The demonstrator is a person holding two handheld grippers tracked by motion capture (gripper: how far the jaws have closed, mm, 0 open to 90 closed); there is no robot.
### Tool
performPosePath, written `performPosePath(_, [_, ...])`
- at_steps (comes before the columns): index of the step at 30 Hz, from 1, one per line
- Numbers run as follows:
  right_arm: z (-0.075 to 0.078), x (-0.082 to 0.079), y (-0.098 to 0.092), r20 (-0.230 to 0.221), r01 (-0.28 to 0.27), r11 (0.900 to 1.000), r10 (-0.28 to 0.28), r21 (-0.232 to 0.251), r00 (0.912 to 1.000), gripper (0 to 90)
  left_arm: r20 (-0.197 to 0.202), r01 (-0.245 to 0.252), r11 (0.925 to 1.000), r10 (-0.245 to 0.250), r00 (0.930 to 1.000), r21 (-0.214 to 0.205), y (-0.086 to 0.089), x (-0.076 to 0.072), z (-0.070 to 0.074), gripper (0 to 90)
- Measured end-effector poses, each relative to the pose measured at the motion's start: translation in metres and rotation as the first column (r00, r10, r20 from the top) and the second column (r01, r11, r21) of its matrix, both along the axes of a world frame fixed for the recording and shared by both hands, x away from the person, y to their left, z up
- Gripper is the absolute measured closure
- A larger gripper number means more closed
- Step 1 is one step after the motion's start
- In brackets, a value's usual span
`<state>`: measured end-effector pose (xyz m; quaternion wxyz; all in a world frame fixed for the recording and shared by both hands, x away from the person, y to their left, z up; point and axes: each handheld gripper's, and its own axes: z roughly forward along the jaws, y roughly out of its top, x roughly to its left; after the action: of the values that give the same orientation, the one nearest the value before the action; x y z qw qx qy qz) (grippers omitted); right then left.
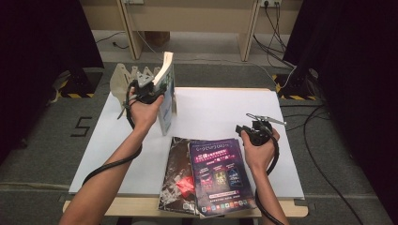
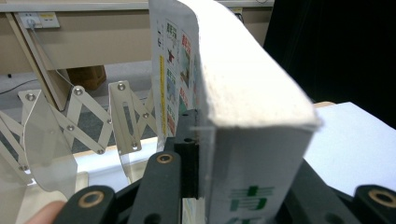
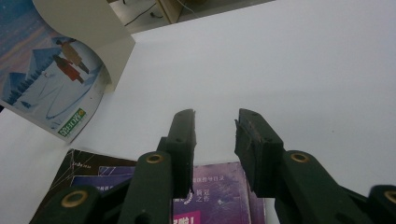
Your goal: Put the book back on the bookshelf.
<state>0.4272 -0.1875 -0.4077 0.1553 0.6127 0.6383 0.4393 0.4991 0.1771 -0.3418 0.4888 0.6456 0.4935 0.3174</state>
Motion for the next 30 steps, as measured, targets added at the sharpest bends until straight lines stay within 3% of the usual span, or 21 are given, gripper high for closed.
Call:
performPosePath(6, [-0.001, 0.000, 0.001, -0.003, -0.004, 1.0000, 0.004, 0.000, 1.0000, 66.9, -0.013, 0.009, 0.9999, -0.009, 0.9999, -0.013, 0.000, -0.005, -0.001, 70.5])
performPosePath(13, [-0.001, -0.001, 0.000, -0.010, -0.001, 1.0000, 0.001, 0.005, 0.9999, 66.5, -0.018, -0.005, 0.9959, 0.003, 0.9998, -0.091, 0.001, -0.006, 0.001, 63.4])
performPosePath(16, [-0.001, -0.001, 0.001, -0.010, -0.003, 1.0000, 0.003, 0.004, 1.0000, 66.4, -0.020, -0.006, 0.9959, 0.004, 0.9998, -0.090, -0.002, -0.006, 0.004, 60.1])
performPosePath(21, [-0.002, -0.001, 0.001, -0.013, -0.003, 1.0000, 0.003, 0.009, 0.9999, 66.1, -0.033, -0.001, 0.9984, -0.001, 0.9995, -0.056, -0.007, -0.004, 0.004, 59.5])
performPosePath(30, [-0.003, -0.001, 0.000, -0.022, -0.003, 0.9999, 0.003, 0.010, 0.9997, 65.8, -0.058, -0.032, 0.9995, 0.032, 0.9978, 0.008, -0.010, 0.004, 0.001, 71.2])
